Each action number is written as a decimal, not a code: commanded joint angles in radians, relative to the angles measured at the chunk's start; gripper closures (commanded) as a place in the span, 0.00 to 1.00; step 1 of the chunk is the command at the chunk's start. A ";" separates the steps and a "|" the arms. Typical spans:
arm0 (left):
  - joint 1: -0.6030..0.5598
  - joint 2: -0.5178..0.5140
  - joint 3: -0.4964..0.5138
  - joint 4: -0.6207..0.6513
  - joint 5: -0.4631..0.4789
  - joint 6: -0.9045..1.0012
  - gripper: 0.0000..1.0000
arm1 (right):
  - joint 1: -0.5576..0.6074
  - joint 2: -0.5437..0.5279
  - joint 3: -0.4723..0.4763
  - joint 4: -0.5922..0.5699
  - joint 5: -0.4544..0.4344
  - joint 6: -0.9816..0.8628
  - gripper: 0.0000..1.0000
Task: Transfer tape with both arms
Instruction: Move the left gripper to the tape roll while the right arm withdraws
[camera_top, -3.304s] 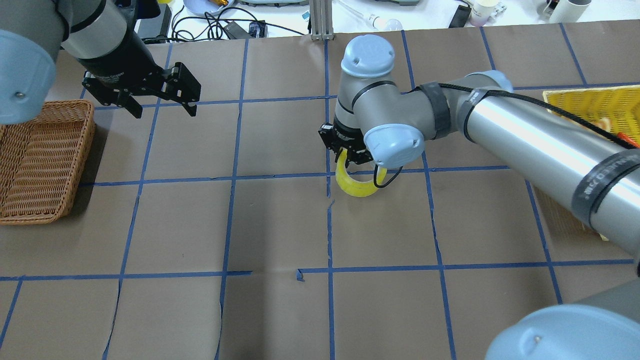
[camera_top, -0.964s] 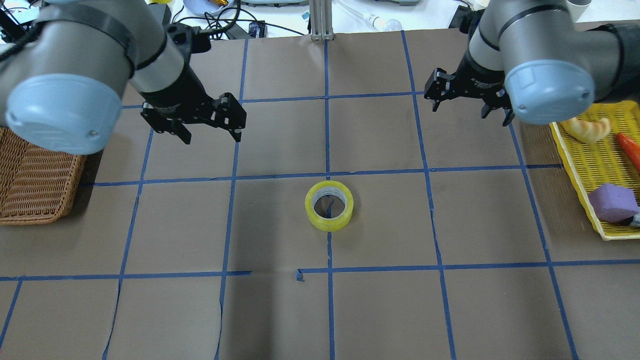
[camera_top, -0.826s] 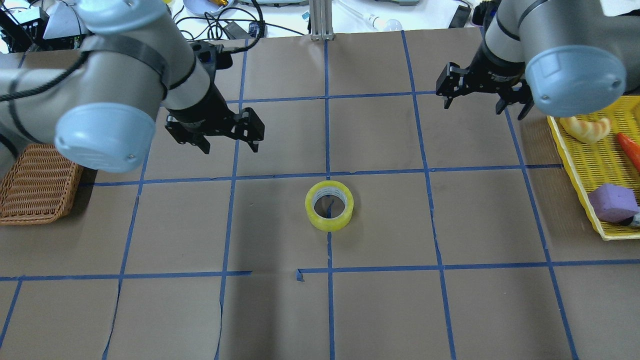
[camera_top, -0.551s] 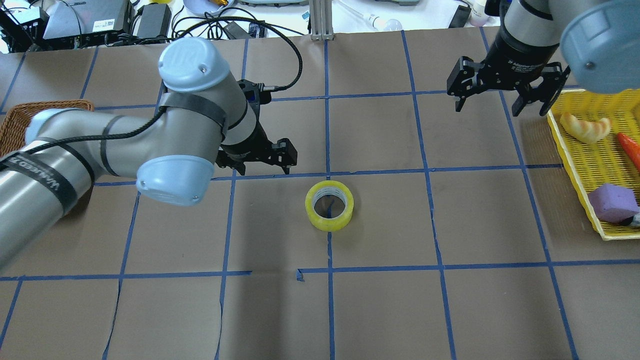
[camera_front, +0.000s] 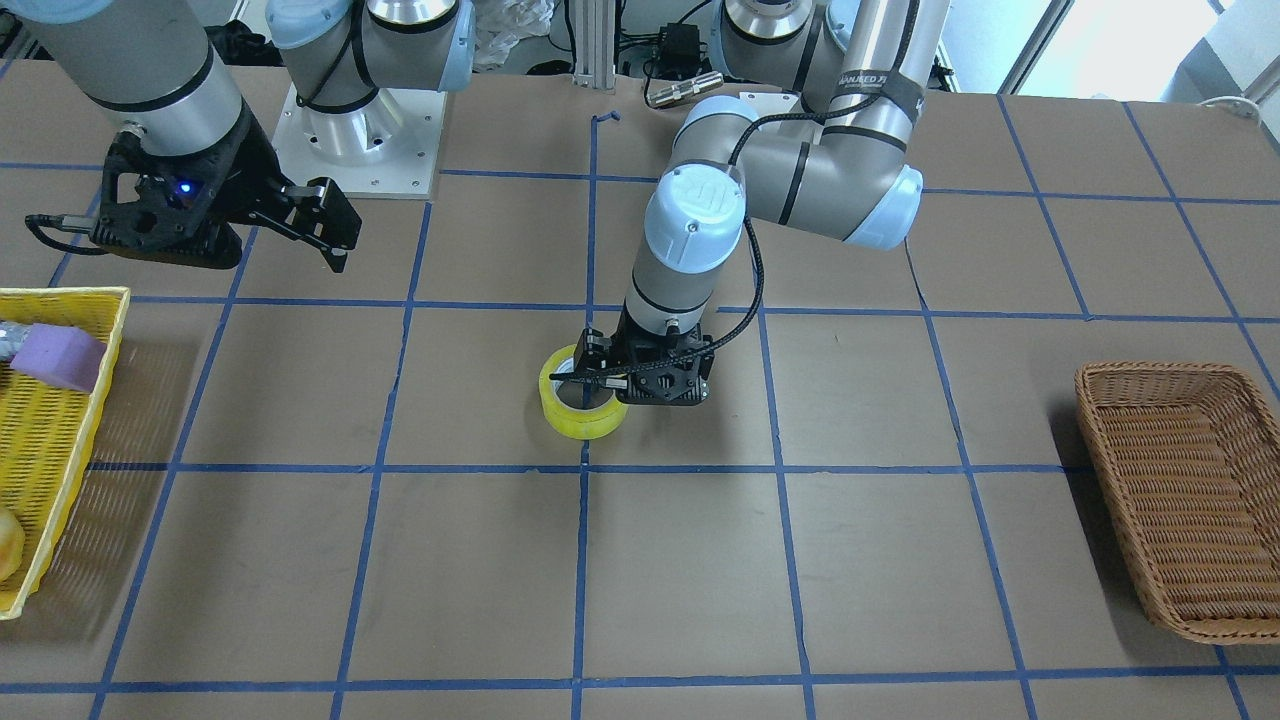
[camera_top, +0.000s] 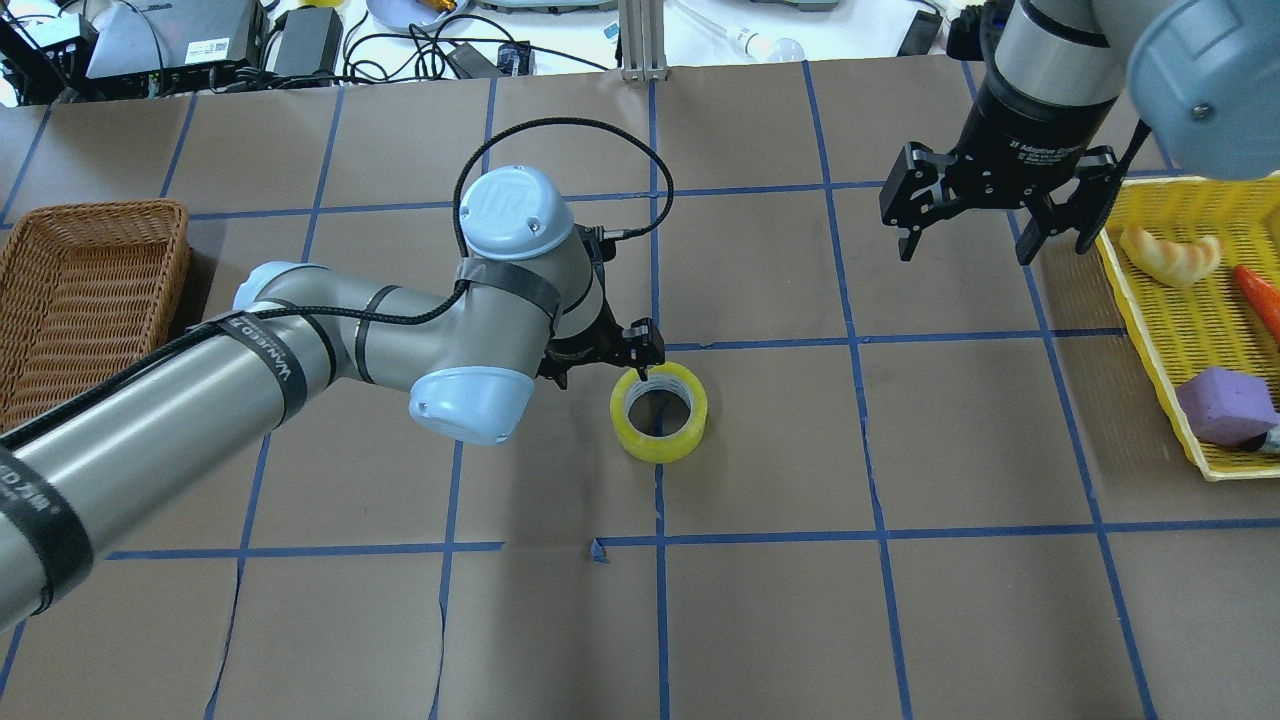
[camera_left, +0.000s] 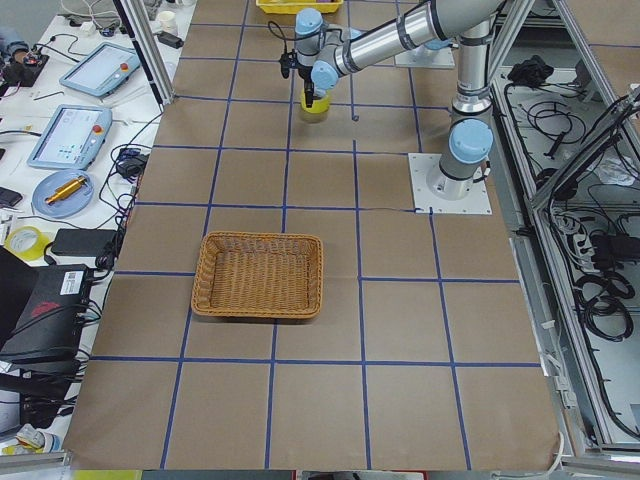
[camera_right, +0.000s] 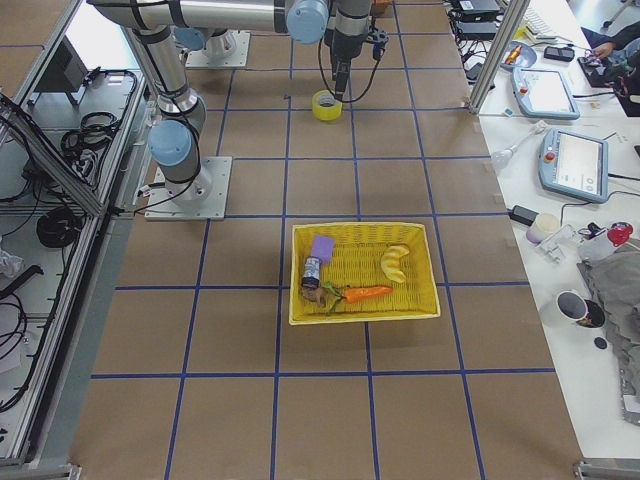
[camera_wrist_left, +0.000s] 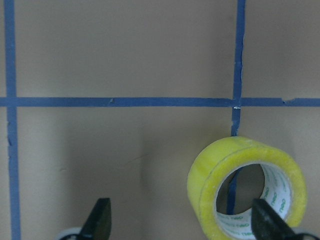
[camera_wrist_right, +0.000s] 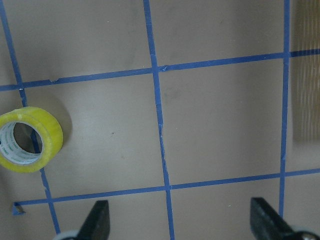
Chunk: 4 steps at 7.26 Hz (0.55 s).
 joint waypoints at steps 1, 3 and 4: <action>-0.019 -0.043 0.014 0.071 -0.020 -0.011 0.15 | 0.004 0.004 0.002 0.003 -0.002 -0.095 0.00; -0.020 -0.058 0.010 0.073 -0.018 -0.016 0.48 | 0.004 0.001 0.002 0.004 0.003 -0.088 0.00; -0.020 -0.077 0.008 0.074 -0.017 -0.017 0.61 | 0.004 -0.002 0.000 0.004 0.003 -0.098 0.00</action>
